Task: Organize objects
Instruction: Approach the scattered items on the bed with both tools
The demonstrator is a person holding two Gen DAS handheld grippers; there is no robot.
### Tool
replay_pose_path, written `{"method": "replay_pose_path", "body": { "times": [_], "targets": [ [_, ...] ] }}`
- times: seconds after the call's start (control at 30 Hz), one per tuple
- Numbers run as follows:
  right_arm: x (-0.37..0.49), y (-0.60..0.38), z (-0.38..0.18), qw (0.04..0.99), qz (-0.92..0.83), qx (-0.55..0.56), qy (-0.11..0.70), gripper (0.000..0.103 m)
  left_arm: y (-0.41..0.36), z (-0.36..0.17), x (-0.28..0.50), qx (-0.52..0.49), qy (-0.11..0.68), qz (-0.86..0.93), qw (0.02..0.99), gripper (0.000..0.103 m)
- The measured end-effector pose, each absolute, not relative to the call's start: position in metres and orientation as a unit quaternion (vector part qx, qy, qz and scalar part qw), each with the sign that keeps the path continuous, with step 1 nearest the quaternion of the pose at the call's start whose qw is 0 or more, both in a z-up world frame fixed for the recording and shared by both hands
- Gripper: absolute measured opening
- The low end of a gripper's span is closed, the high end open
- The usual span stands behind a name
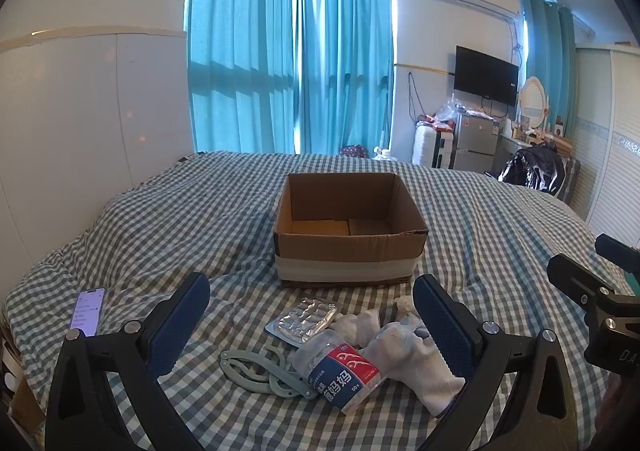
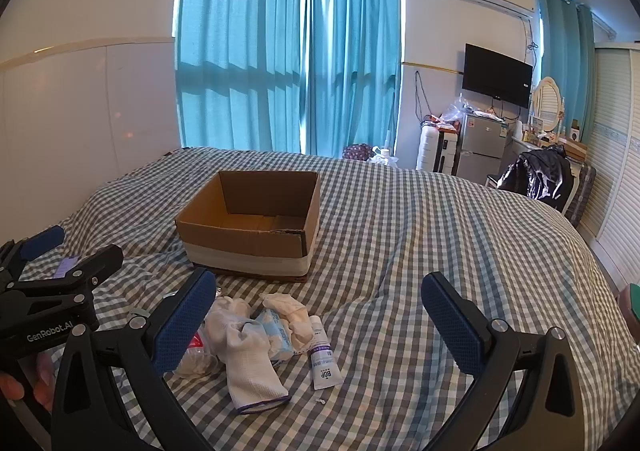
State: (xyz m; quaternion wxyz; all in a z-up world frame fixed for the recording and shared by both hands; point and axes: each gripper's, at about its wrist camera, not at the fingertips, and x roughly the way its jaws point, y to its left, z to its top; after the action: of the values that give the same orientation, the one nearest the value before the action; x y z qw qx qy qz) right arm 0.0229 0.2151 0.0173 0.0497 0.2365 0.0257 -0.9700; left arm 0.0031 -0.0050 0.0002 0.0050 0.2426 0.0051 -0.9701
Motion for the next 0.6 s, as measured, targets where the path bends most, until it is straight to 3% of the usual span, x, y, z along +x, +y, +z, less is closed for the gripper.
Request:
{"method": "replay_pose_path", "body": {
  "times": [0.6],
  "targets": [
    [0.0269, 0.2110, 0.0201, 0.057, -0.970, 0.236, 0.031, 0.103, -0.0083, 0.0022, 0.0075, 0.240, 0.009, -0.971, 0.013, 0.103]
  ]
}}
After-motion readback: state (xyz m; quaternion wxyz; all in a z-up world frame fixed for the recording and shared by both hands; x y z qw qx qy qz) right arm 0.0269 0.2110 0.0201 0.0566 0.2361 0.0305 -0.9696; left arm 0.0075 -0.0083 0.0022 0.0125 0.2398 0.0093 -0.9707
